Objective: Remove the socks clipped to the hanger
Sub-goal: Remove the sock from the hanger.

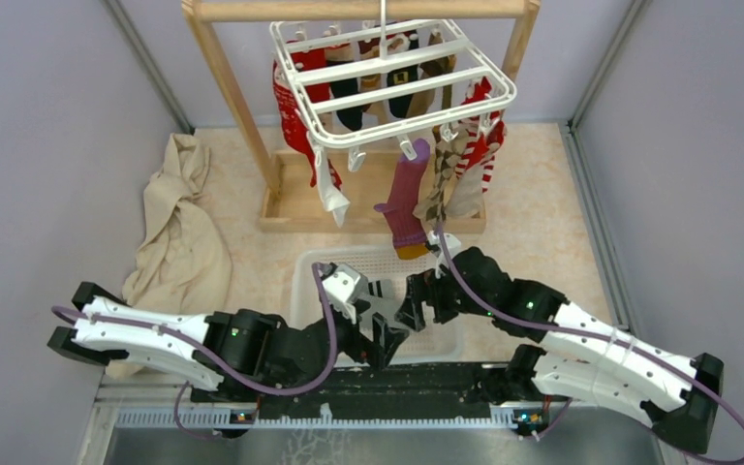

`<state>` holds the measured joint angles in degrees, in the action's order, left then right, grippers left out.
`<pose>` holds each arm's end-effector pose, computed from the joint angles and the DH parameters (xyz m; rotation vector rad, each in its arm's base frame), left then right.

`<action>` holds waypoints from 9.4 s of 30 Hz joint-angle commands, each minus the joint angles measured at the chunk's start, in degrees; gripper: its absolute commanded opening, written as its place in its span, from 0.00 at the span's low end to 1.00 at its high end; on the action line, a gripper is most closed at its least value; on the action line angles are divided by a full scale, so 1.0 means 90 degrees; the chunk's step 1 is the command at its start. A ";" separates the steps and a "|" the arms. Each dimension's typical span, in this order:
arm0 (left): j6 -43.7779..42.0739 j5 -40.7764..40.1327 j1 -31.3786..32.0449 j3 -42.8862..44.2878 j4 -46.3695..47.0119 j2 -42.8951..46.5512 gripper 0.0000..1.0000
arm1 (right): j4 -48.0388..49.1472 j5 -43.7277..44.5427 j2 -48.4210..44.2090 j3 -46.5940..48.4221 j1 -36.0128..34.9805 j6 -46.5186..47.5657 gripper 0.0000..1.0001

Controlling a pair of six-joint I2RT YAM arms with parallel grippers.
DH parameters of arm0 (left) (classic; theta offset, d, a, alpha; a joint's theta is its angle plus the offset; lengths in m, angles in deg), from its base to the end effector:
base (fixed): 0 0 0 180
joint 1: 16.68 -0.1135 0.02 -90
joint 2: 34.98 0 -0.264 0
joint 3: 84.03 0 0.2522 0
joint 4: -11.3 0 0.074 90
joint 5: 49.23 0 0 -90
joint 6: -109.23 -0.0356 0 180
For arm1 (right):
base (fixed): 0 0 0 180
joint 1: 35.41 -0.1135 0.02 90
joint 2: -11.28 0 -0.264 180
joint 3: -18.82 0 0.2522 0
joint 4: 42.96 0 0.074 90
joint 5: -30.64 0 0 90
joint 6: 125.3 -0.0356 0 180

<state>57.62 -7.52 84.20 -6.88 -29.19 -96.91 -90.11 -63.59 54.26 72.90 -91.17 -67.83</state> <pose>-0.0168 -0.2284 0.3710 0.5155 1.8733 -0.8189 0.0895 0.1361 0.2776 -0.5189 2.3040 0.8996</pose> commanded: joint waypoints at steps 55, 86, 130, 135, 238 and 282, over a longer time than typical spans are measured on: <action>-0.0497 0.2196 -0.3224 -0.1516 0.0829 0.1488 0.99 | 0.2366 0.2489 0.1793 0.1768 -0.0084 0.0694 0.90; -0.0644 0.2349 -0.3699 -0.0660 -0.0056 0.1746 0.99 | 0.3661 0.4087 0.2945 0.1727 0.0171 0.1332 0.26; -0.2042 0.2176 -0.3689 0.2795 0.2401 -0.0923 0.98 | 0.2209 0.3124 0.1182 0.1179 -0.0887 0.1232 0.00; -0.2036 0.2084 -0.3689 0.2911 0.2478 -0.1175 0.95 | 0.2048 0.3394 0.1339 0.1351 -0.1035 0.1160 0.00; -0.3931 0.1974 -0.4145 0.1105 0.5764 -0.1563 0.60 | 0.1939 0.3758 0.1404 0.0823 -0.1430 0.1150 0.00; -0.3827 0.1849 -0.4307 0.1076 0.5941 -0.1413 0.44 | 0.1969 0.3693 0.1450 0.0639 -0.1431 0.1075 0.00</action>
<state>22.48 8.02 45.95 1.04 23.34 -108.85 -73.50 -30.19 67.68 79.04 -103.30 -57.58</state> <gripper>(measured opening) 0.458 0.029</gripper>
